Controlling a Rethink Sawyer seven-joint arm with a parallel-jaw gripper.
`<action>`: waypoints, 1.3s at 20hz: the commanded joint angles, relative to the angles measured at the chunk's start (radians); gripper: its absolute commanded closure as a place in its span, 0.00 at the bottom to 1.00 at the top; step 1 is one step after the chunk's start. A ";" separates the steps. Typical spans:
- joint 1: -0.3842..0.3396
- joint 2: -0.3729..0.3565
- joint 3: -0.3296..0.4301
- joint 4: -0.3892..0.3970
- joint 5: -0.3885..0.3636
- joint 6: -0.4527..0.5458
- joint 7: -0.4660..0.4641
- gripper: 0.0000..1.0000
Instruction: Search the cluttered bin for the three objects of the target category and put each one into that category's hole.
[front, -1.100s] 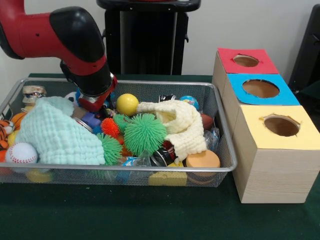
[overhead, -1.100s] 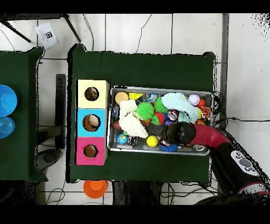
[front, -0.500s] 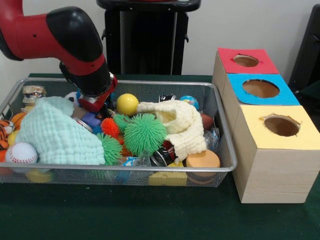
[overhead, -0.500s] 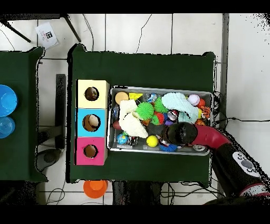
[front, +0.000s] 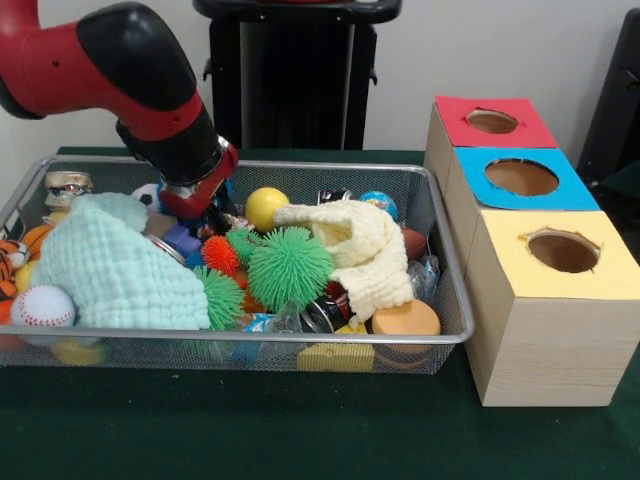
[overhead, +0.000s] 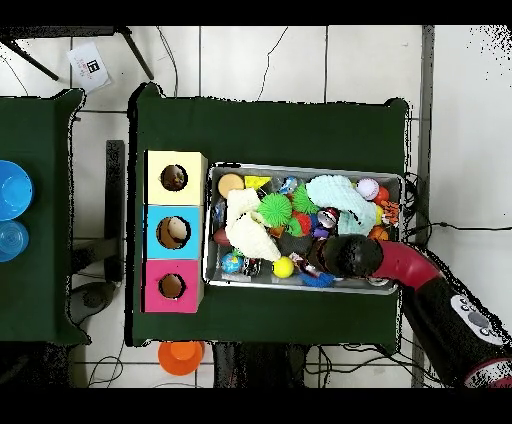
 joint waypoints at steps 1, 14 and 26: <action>-0.211 0.047 0.332 0.174 0.072 -0.070 -0.212 1.00; -0.452 0.255 0.655 0.268 0.086 -0.136 -0.156 1.00; -0.473 0.356 0.771 0.246 -0.022 -0.342 -0.045 1.00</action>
